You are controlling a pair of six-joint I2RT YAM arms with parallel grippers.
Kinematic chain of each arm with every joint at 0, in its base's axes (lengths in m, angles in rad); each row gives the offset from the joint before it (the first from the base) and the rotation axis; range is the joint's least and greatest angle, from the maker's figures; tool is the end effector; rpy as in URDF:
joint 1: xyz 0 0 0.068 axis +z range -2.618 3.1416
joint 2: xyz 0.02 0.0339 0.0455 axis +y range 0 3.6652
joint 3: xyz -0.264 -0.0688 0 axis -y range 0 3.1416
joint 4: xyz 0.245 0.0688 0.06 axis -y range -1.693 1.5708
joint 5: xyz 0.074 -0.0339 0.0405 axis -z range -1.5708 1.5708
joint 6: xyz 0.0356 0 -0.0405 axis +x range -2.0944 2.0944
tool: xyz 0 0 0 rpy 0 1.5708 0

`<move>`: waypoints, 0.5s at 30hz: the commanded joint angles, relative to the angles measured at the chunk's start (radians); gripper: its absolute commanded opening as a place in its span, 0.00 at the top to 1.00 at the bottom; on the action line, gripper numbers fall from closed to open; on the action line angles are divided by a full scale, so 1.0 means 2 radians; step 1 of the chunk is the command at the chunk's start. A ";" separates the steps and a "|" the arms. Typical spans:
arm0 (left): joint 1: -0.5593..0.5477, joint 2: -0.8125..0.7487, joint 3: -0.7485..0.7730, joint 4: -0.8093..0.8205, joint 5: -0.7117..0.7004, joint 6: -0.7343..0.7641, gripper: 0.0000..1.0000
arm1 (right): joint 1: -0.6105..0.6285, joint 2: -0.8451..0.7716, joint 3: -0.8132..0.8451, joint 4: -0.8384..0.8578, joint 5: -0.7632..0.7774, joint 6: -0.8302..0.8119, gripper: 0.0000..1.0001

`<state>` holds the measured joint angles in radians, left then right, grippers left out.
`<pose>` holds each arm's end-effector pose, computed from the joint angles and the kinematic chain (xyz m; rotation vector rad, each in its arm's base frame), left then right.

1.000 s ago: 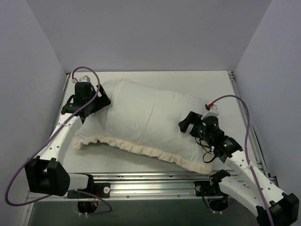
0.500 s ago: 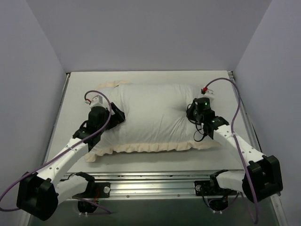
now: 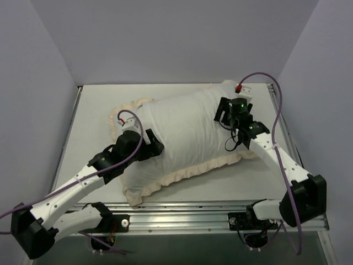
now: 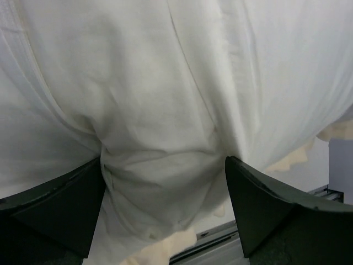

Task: Remove the pillowcase from the pillow

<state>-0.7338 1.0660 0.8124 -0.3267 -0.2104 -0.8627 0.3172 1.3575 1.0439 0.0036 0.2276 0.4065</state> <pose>0.1799 -0.1522 0.2815 -0.2690 2.2048 -0.6944 0.3058 0.0919 0.3199 0.2400 1.8670 0.2841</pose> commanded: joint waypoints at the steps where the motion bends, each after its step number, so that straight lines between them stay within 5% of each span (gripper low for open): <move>1: -0.022 -0.050 0.048 -0.091 0.024 -0.007 0.06 | 0.056 -0.078 0.009 -0.027 -0.049 -0.027 0.29; 7: -0.007 -0.097 0.075 -0.166 -0.077 0.017 0.06 | 0.165 -0.127 -0.016 -0.037 -0.016 -0.039 0.13; 15: 0.089 -0.058 0.063 -0.120 -0.033 0.054 0.06 | 0.308 -0.058 0.017 -0.007 0.086 -0.084 0.11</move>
<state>-0.6147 0.9237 0.9394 -0.5941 -0.3050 -0.8013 0.8757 1.1725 1.0370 -0.0383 0.2916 0.2989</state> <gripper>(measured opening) 0.941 0.888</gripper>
